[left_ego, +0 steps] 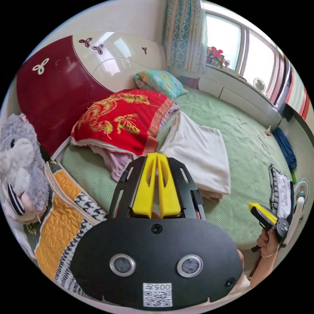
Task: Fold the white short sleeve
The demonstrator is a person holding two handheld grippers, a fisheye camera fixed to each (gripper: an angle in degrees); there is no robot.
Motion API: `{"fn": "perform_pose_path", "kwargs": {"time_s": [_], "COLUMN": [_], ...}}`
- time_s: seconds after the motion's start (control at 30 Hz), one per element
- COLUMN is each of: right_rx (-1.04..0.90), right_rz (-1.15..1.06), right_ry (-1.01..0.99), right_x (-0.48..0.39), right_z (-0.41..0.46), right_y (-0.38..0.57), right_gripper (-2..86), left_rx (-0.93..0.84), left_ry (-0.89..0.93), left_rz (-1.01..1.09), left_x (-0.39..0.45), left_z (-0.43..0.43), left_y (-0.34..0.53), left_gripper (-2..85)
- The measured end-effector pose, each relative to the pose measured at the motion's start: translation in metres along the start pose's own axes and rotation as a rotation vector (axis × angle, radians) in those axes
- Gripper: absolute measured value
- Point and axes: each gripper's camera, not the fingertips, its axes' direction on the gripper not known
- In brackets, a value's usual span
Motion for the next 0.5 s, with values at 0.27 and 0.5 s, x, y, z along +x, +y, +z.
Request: {"fn": "perform_pose_path", "kwargs": {"time_s": [0.27, 0.5], "right_rx": [0.006, 0.051], "right_rz": [0.214, 0.482], "right_ry": [0.218, 0.357], "right_x": [0.093, 0.176], "right_z": [-0.104, -0.203], "right_y": [0.097, 0.218], "right_gripper": [-1.0, -1.0], "left_rx": [-0.038, -0.085], "left_ry": [0.214, 0.391], "left_rz": [0.301, 0.511], "left_x": [0.193, 0.340], "left_z": [-0.053, -0.075], "left_y": [0.117, 0.204], "left_gripper": [-0.7, -0.7]}}
